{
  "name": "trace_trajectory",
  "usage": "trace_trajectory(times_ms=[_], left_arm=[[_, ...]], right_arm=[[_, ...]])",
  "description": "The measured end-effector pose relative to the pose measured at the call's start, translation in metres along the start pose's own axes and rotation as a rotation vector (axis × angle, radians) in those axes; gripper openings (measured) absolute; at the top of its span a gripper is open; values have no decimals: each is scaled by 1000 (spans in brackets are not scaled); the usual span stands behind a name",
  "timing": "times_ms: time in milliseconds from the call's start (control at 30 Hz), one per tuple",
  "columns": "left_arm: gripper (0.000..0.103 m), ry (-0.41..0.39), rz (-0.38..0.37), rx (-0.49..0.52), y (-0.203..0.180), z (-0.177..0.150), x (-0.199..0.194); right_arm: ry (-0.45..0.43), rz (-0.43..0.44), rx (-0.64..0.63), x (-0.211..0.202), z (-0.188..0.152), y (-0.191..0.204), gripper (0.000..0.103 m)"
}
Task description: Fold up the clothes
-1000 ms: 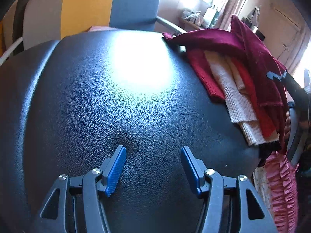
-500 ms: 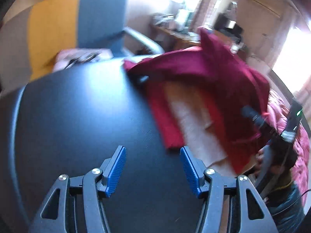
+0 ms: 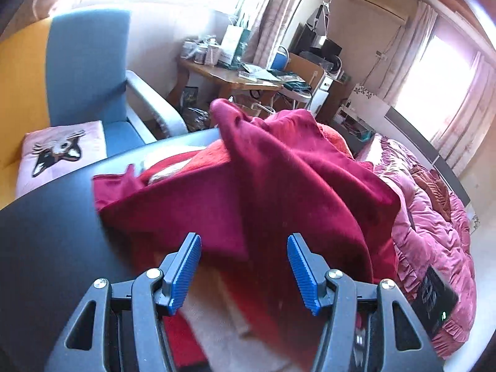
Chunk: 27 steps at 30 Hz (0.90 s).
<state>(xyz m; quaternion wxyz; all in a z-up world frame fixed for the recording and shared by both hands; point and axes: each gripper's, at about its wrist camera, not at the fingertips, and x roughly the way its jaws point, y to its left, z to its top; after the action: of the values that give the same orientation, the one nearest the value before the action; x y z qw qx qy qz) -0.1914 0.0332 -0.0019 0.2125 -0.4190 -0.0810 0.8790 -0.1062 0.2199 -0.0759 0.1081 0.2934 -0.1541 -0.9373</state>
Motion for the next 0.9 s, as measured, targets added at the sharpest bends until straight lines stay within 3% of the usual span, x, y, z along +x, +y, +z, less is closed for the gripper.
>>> trace_trajectory(times_ms=[167, 233, 267, 333, 533, 733, 800, 900], left_arm=[[56, 39, -31, -34, -2, 10, 24], [39, 43, -83, -63, -4, 7, 22], [19, 49, -104, -67, -5, 5, 21], [7, 34, -86, -32, -15, 0, 12], [6, -69, -135, -42, -19, -23, -44], [6, -103, -131, -93, 1, -69, -97], [6, -111, -114, -122, 12, -86, -110], [6, -131, -80, -192, 38, -116, -135]], right_arm=[[-7, 17, 0, -3, -8, -10, 103], [-10, 11, 10, -5, -12, -14, 103], [-12, 9, 15, -5, -12, -14, 103], [-12, 6, 28, -5, -13, -15, 103], [-6, 74, 130, -15, -14, -24, 103], [19, 187, 213, -25, -23, -20, 103], [41, 220, 205, -26, -30, -6, 103], [142, 291, 175, -12, -49, 30, 103]])
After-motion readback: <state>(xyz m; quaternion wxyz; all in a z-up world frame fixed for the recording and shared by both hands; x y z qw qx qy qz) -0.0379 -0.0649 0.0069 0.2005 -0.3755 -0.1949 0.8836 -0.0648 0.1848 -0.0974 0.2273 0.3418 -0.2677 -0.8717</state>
